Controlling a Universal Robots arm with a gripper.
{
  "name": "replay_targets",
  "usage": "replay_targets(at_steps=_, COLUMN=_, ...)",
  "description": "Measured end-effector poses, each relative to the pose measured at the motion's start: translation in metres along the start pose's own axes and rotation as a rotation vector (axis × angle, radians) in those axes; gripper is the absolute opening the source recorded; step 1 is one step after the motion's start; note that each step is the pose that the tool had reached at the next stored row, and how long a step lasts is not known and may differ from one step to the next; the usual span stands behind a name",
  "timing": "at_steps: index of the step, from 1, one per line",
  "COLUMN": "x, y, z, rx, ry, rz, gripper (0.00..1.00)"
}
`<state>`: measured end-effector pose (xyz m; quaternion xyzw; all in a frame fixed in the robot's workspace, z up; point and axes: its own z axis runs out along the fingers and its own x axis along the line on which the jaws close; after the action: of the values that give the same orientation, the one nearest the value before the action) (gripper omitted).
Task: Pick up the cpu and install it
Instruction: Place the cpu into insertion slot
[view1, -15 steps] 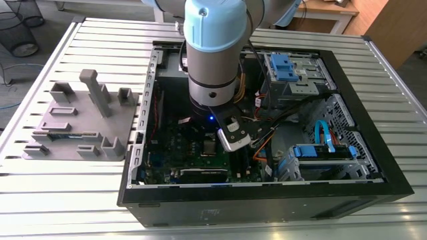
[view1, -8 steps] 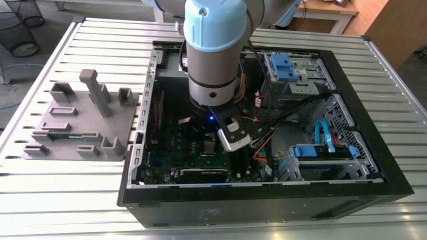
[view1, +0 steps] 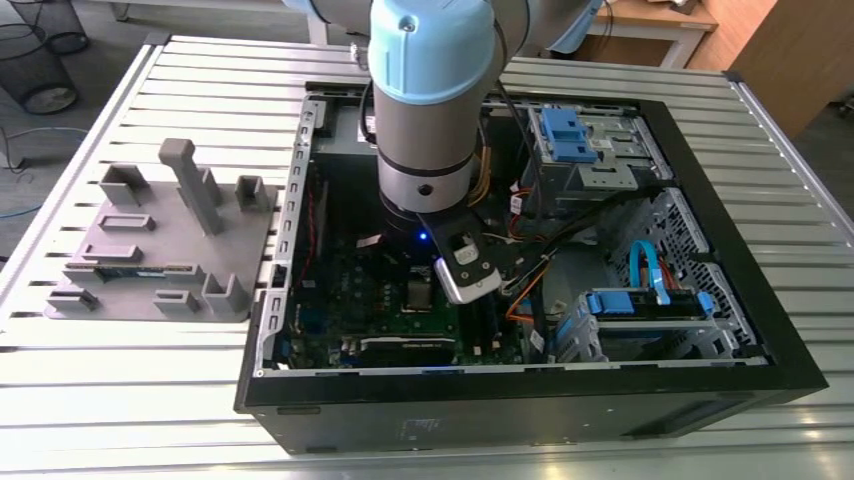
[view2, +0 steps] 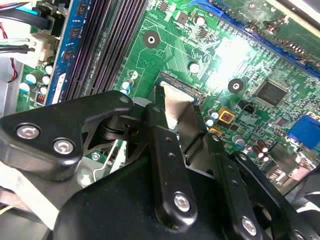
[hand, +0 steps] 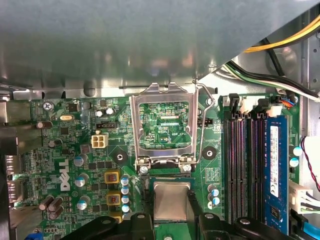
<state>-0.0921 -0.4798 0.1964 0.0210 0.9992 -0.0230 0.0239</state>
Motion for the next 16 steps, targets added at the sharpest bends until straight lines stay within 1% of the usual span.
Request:
replay_targets(at_steps=4, x=0.0000, y=0.0000, z=0.0000, rx=-0.0002, ry=0.0000, rz=0.000, gripper=0.40)
replay_targets(at_steps=5, x=0.0000, y=0.0000, z=0.0000, rx=-0.0002, ry=0.0000, rz=0.000, gripper=0.46)
replay_targets(at_steps=12, x=0.0001, y=0.0012, z=0.0007, rx=0.0004, ry=0.0005, rz=0.010, gripper=0.46)
replay_targets(at_steps=16, x=0.0002, y=0.0013, z=0.0025, rx=0.0007, ry=0.0007, rz=0.015, gripper=0.46)
